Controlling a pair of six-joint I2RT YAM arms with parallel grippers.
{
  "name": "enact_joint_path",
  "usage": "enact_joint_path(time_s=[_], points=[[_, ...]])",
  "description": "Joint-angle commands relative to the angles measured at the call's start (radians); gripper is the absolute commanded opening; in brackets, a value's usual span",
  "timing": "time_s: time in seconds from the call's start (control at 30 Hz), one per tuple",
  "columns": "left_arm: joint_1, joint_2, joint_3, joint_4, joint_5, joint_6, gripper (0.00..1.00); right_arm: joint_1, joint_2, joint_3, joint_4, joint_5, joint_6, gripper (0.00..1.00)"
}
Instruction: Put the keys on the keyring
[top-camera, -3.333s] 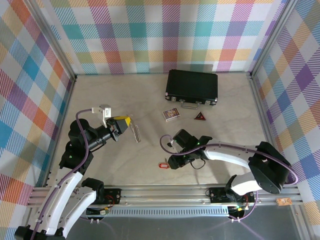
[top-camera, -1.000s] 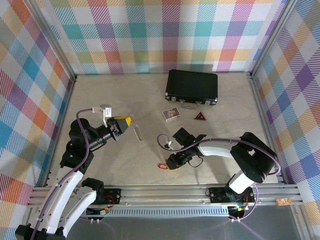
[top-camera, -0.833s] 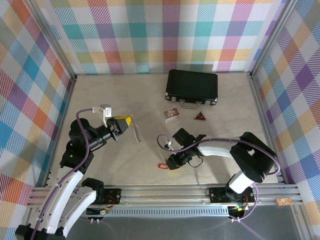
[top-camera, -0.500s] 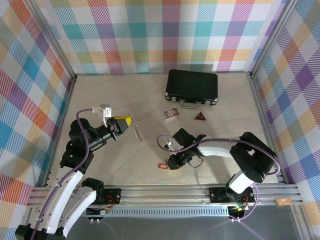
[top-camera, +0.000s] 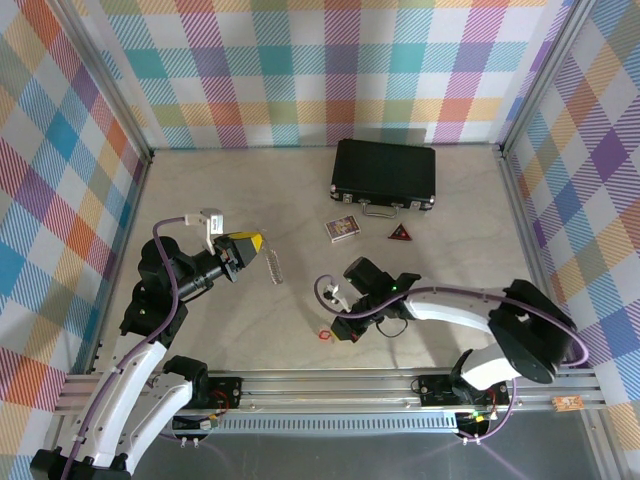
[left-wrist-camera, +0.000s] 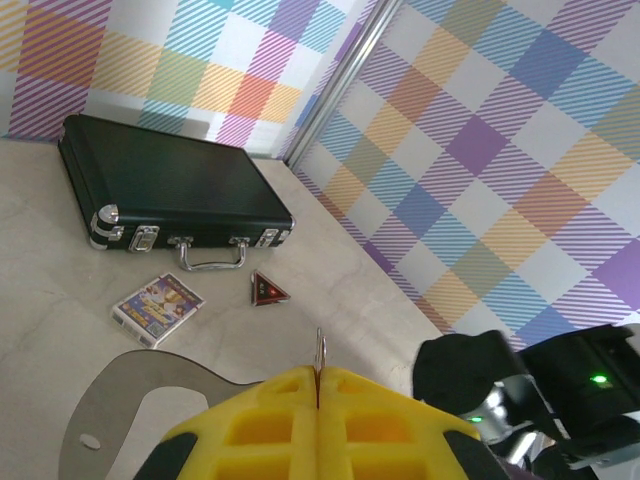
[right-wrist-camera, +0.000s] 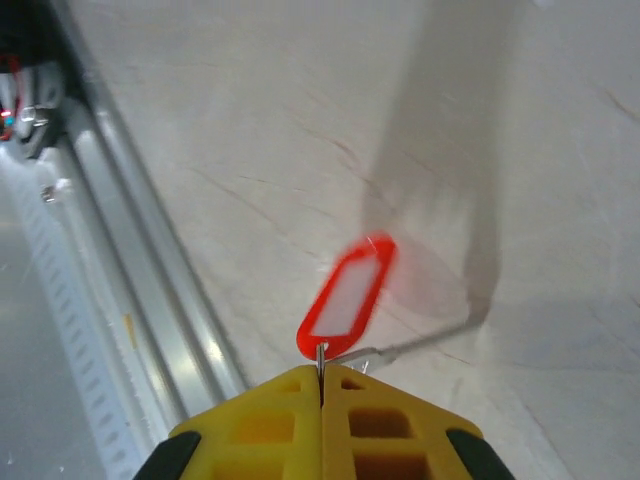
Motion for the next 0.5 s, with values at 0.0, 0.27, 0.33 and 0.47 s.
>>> enact_joint_path(time_s=[0.0, 0.27, 0.33, 0.47], points=[[0.015, 0.001, 0.01, 0.034, 0.009, 0.01, 0.0, 0.025, -0.096, -0.001, 0.027, -0.002, -0.076, 0.0], [0.014, 0.02, 0.023, 0.037, 0.033, 0.014, 0.0, 0.075, -0.344, -0.043, 0.059, 0.016, -0.186, 0.0], [0.013, 0.021, 0.024, 0.052, 0.046, 0.007, 0.0, 0.09, -0.407, -0.047, 0.062, 0.021, -0.225, 0.0], [0.008, 0.029, 0.02, 0.1, 0.098, -0.012, 0.0, 0.112, -0.517, -0.048, 0.087, 0.012, -0.33, 0.0]])
